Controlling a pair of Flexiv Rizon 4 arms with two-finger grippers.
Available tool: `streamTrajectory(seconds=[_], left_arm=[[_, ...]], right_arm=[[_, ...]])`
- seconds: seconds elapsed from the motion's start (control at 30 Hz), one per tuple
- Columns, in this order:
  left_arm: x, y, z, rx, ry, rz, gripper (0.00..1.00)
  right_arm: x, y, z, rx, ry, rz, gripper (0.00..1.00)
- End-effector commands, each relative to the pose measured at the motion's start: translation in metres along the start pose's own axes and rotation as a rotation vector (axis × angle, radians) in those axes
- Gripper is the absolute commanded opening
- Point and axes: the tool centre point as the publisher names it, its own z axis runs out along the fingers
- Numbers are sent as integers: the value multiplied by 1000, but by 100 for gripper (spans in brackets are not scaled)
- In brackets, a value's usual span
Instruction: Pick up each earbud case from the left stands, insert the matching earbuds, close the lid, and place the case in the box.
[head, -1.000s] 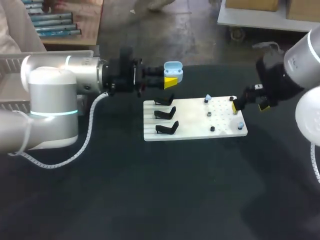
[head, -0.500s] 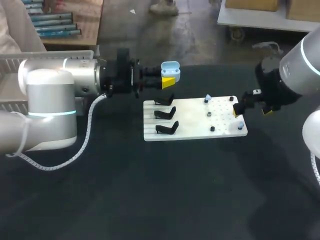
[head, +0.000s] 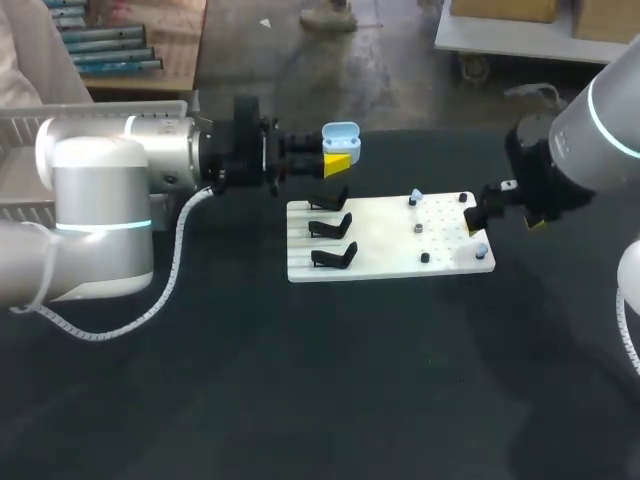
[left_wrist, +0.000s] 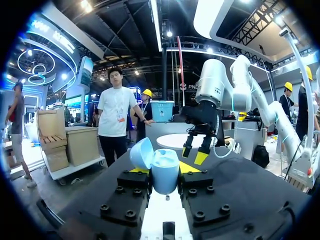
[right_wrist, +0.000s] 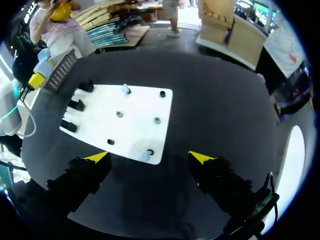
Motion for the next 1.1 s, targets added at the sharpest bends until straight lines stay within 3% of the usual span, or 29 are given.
streamTrajectory(seconds=[0.03,0.27,0.97,1.1], left_arm=[[1,-2,0,-8,-4,4,0],[1,-2,0,-8,-4,4,0],[1,-2,0,-8,-4,4,0],[1,-2,0,-8,-4,4,0]], right_arm=[[7,6,0,79,0,-7,100],[16,13,6,200,17,-67,100],[21,15,19,190,158,-215,100],[20,16,26,188,176,-237,95]])
